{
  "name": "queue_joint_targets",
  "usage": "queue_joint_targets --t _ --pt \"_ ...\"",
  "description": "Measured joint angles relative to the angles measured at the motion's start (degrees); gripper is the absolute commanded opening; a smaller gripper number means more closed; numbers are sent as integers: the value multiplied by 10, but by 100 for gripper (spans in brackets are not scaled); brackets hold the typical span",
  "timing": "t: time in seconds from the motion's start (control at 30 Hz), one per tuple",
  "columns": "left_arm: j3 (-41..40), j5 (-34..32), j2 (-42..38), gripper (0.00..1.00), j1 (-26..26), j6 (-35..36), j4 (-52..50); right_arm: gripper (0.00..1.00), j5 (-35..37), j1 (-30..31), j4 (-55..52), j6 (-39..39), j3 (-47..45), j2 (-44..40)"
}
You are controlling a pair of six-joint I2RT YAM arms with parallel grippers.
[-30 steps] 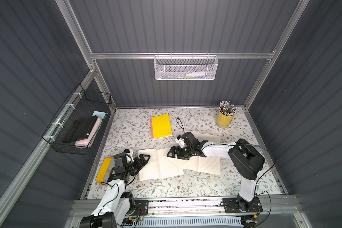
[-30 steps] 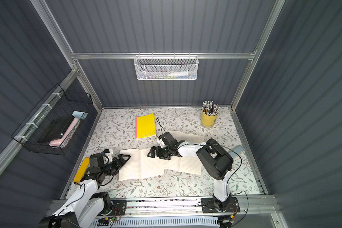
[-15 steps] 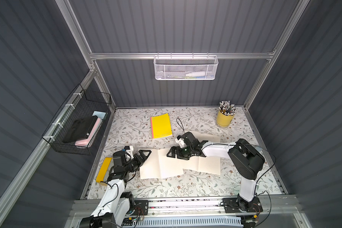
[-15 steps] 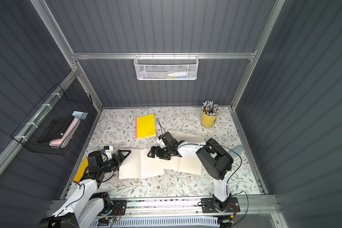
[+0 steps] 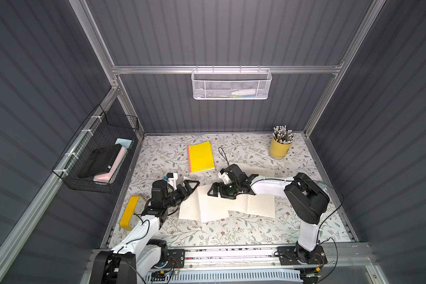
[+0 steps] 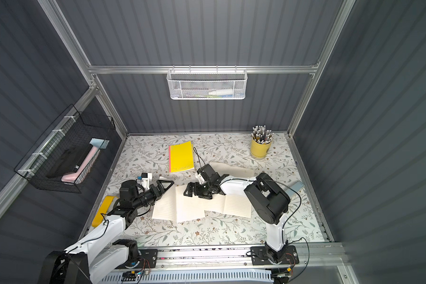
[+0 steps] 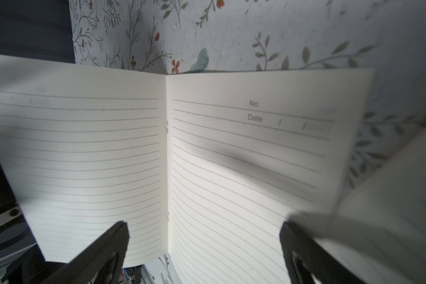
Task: Close the notebook
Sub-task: Close the notebook at the center of the board.
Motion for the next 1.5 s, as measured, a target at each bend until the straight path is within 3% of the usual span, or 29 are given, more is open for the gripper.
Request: queue_joint_targets --t 0.6,1.0,1.5 --pt "106 -80 56 99 -120 -14 8 99 13 -9 -34 -4 8 -6" --pt "90 -108 147 99 -158 -20 65 99 43 -78 -75 -23 -22 -112" --pt "66 -136 222 99 -191 -28 142 99 36 -80 -76 -24 -39 -145"
